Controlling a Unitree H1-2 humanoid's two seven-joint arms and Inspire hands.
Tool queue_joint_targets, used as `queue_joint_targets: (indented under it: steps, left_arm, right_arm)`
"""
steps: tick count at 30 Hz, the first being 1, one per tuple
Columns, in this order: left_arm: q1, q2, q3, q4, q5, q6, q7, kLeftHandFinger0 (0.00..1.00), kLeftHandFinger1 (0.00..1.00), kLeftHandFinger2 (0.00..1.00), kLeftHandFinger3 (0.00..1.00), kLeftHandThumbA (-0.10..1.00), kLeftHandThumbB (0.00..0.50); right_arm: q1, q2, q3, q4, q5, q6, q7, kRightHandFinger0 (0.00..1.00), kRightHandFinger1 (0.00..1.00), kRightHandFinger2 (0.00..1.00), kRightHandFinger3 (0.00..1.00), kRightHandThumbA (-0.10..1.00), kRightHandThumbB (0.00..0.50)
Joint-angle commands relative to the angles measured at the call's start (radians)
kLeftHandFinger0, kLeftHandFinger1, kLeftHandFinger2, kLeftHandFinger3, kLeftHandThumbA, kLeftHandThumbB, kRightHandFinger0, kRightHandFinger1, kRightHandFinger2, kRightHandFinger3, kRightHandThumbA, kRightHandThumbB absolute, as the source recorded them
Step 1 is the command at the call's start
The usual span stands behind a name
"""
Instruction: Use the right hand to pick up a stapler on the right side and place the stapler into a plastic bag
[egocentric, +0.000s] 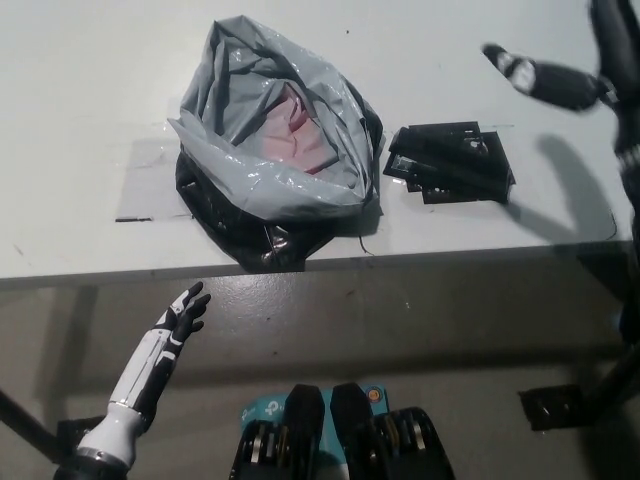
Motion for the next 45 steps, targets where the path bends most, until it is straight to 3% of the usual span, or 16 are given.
queue_joint_targets:
  steps: [1, 9, 12, 19, 21, 22, 26, 31, 43, 44, 45]
  left_arm:
    - [-0.022, 0.004, 0.01, -0.035, -0.018, -0.043, -0.013, 1.0, 1.0, 1.0, 1.0, 1.0, 0.276]
    - [-0.026, 0.002, 0.009, -0.031, -0.015, -0.047, -0.012, 1.0, 1.0, 1.0, 1.0, 1.0, 0.27]
    - [-0.028, 0.003, 0.008, -0.037, -0.018, -0.035, -0.016, 1.0, 1.0, 1.0, 1.0, 1.0, 0.275]
    - [-0.031, 0.007, 0.009, -0.032, -0.006, -0.043, -0.011, 1.0, 1.0, 1.0, 1.0, 1.0, 0.275]
    - [-0.03, 0.009, 0.01, -0.032, -0.006, -0.042, -0.011, 1.0, 1.0, 1.0, 1.0, 1.0, 0.273]
    - [-0.028, 0.01, 0.011, -0.034, -0.006, -0.038, -0.011, 1.0, 1.0, 1.0, 1.0, 1.0, 0.275]
    - [-0.027, 0.007, 0.012, -0.033, -0.014, -0.036, -0.014, 1.0, 1.0, 1.0, 1.0, 1.0, 0.278]
    - [-0.026, 0.008, 0.012, -0.029, -0.022, -0.048, -0.019, 1.0, 1.0, 1.0, 1.0, 1.0, 0.258]
    - [-0.021, 0.01, 0.008, -0.038, -0.019, -0.033, -0.021, 1.0, 1.0, 1.0, 1.0, 1.0, 0.278]
    - [-0.021, 0.011, 0.007, -0.035, -0.017, -0.039, -0.022, 1.0, 1.0, 1.0, 1.0, 1.0, 0.273]
    - [-0.023, 0.012, 0.006, -0.027, -0.016, -0.05, -0.022, 1.0, 1.0, 1.0, 1.0, 1.0, 0.273]
  right_arm:
    - [-0.329, -0.039, 0.137, 0.378, -0.049, 0.203, 0.264, 1.0, 1.0, 1.0, 1.0, 0.79, 0.38]
    - [-0.429, 0.019, 0.273, 0.7, -0.127, 0.149, 0.221, 1.0, 1.0, 1.0, 1.0, 0.86, 0.409]
    - [-0.46, 0.037, 0.332, 0.814, -0.151, 0.123, 0.22, 1.0, 1.0, 1.0, 1.0, 0.95, 0.439]
    - [-0.455, 0.073, 0.359, 0.918, -0.135, 0.114, 0.223, 1.0, 1.0, 1.0, 1.0, 0.87, 0.438]
    - [-0.445, 0.076, 0.366, 0.932, -0.14, 0.098, 0.226, 1.0, 1.0, 1.0, 1.0, 0.93, 0.438]
    - [-0.439, 0.08, 0.371, 0.95, -0.143, 0.093, 0.227, 1.0, 1.0, 1.0, 1.0, 0.94, 0.418]
    - [-0.428, 0.083, 0.378, 0.99, -0.149, 0.094, 0.226, 1.0, 1.0, 1.0, 1.0, 0.96, 0.415]
    - [-0.424, 0.084, 0.37, 1.066, -0.136, 0.076, 0.227, 1.0, 1.0, 1.0, 1.0, 0.94, 0.413]
    - [-0.424, 0.055, 0.363, 1.197, -0.136, 0.017, 0.204, 1.0, 1.0, 1.0, 1.0, 0.95, 0.367]
    - [-0.42, 0.051, 0.356, 1.202, -0.13, 0.0, 0.196, 1.0, 1.0, 1.0, 1.0, 0.9, 0.372]
    - [-0.418, 0.048, 0.342, 1.207, -0.117, -0.01, 0.184, 0.9, 0.89, 0.97, 1.0, 0.86, 0.371]
